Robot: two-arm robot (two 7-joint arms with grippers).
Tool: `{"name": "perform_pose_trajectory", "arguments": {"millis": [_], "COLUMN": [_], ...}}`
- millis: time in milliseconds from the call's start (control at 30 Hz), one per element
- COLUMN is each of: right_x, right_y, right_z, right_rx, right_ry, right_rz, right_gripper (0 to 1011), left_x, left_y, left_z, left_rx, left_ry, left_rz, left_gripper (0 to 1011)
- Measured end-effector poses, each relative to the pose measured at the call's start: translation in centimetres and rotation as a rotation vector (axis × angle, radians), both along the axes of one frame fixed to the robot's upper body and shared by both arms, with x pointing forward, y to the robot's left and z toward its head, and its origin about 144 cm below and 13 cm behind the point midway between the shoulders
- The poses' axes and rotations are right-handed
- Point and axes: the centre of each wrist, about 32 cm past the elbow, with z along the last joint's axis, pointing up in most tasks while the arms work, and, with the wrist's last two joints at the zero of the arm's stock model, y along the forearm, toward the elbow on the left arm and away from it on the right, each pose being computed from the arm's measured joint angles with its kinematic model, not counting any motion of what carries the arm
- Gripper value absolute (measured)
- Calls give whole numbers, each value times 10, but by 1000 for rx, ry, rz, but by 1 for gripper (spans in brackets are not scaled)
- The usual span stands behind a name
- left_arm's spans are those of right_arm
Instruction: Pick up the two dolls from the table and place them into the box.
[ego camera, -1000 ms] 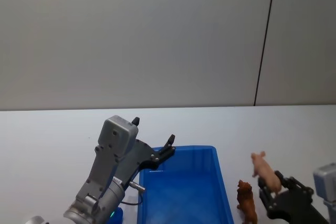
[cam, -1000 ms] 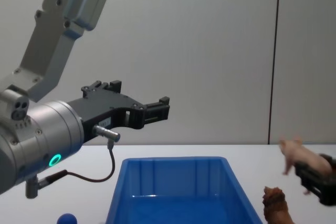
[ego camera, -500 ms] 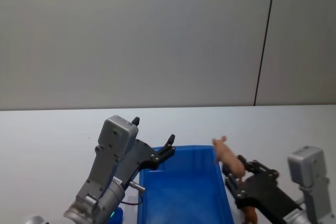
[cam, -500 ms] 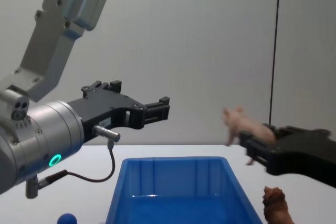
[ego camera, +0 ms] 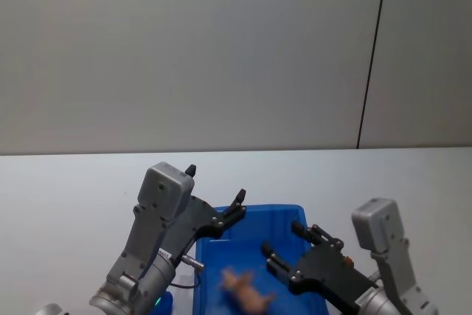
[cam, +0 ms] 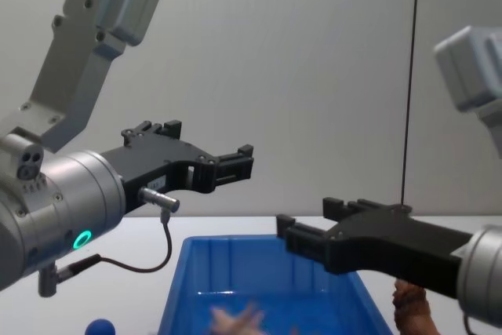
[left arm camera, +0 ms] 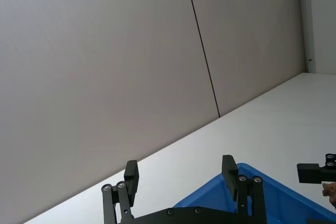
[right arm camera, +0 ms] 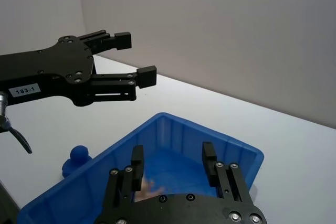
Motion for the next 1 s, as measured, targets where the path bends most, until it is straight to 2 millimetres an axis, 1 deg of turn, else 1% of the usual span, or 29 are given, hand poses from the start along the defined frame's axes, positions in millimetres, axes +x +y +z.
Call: {"name": "perform_pose_trajectory", "arguments": {"millis": [67,133,167,233,300,367,400,433,700,1000], "right_x": [2,3,3,3,3,3,2,2,-6,-21], "right_y": [2,3,4,4,4,4,4,4,-1,-11], "right_z": [-1,-1,-1,-1,-1,-2,-2,-2,0,2], "right_rx": [-4,-8,-12,-16,-21,-25,-28,-29,-48,-67], "right_ry": [6,10,13,15,16,16,16,15,2,-4], "right_rz": [3,3,2,-3,-14,-23,-33,-38,-110,-212], "right_gripper": [712,744,806,823,915,942,986,1001,1001,1001], "left_x": [0,0,0,0,0,0,0,0,0,0], "left_y": [0,0,0,0,0,0,0,0,0,0], "left_z": [0,0,0,0,0,0,0,0,0,0], "left_rx": [0,0,0,0,0,0,0,0,0,0], "left_ry": [0,0,0,0,0,0,0,0,0,0], "left_rz": [0,0,0,0,0,0,0,0,0,0], "left_gripper": [1001,1001,1001,1001,1001,1001,1001,1001,1001,1001]}}
